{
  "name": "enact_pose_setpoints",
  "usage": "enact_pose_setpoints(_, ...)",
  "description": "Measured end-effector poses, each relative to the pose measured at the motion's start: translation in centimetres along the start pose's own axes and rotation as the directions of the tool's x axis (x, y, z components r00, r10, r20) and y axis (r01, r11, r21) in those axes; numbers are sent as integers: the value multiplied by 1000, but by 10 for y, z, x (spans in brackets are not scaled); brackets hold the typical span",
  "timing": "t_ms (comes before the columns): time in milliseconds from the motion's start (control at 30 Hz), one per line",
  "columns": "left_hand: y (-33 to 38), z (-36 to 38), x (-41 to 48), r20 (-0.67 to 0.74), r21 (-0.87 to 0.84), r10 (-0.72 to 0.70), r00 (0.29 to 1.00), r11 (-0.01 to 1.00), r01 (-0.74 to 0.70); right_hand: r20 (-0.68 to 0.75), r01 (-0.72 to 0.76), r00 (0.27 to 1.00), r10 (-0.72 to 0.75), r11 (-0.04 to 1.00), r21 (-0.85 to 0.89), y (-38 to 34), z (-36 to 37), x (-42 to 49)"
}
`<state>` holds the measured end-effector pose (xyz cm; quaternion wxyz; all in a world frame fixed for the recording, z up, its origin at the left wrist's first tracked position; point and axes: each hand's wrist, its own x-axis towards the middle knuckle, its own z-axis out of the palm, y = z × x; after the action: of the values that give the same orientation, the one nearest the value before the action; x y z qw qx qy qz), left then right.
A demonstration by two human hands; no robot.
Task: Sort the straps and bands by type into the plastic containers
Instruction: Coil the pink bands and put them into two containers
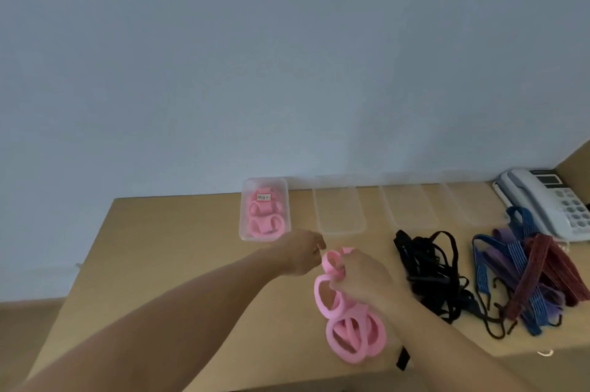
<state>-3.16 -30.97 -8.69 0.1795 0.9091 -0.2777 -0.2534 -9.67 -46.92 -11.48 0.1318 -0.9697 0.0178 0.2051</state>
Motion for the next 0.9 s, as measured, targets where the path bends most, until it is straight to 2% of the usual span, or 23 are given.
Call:
enact_pose_setpoints(133,6,10,-2,47,-39,-149,988,988,151,-60,95,994,-97,995,-28,8,9,3)
enact_pose_setpoints(233,16,18,-7,84,-45,-201,976,978,205,-108,185,977,-185,983,-12,16,9,3)
enact_pose_setpoints(367,25,26,-13,62,-143,-240,969,959,247,-179,137,976,-124,989,60,17,-18,-3)
enact_pose_setpoints(467,33,13,-16,31,-312,-270,962,912,266,-170,136,980,-101,968,209,21,-47,-3)
enact_pose_setpoints(633,52,-27,-21,-24,-610,-234,972,774,171,-160,190,980,-122,821,538,27,-93,-2)
enact_pose_setpoints(767,70,-67,-26,-76,-785,-133,988,619,23,-188,219,974,-127,741,634,27,-125,-14)
enact_pose_setpoints(900,87,-94,-27,-72,-883,-114,991,469,-10,-284,282,952,-119,705,650,25,-139,-22)
